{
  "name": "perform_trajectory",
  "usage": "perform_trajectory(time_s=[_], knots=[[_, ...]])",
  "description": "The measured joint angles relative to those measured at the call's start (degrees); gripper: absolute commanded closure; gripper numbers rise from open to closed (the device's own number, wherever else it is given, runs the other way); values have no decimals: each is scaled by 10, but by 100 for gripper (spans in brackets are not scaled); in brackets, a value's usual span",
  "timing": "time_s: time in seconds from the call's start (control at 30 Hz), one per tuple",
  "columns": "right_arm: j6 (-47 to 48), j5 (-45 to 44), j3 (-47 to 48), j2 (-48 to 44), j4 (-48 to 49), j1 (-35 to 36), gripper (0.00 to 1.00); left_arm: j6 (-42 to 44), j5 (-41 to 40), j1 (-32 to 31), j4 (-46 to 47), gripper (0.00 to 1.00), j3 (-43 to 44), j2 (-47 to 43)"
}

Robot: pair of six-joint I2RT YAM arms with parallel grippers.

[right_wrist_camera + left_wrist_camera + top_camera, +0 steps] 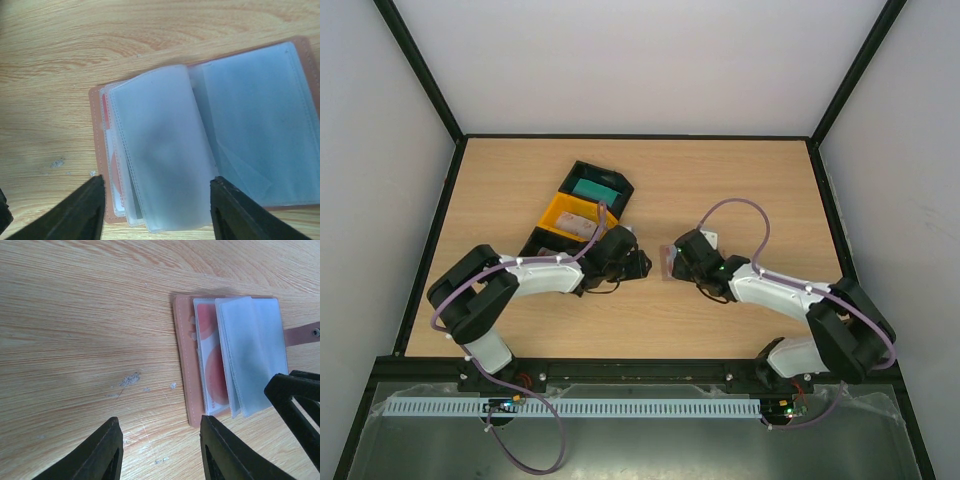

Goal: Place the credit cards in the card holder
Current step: Adjust the card holder at the center of the board.

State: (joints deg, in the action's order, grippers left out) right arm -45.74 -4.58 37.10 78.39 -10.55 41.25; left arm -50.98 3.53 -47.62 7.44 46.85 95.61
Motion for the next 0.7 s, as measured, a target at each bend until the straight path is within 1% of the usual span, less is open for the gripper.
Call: perform_trajectory(time_s=[0.2,0.37,0.57,0.7], knots=[[2,-10,-1,-28,-3,0,41,2,11,0,9,54,0,0],[17,-22,-2,-17,-4,0,40,4,31,0,26,54,0,0],[51,-29,0,39,-10,0,40,4,71,0,68,64,0,5],[69,-31,7,67,-17,0,43,-1,92,0,97,67,0,27]])
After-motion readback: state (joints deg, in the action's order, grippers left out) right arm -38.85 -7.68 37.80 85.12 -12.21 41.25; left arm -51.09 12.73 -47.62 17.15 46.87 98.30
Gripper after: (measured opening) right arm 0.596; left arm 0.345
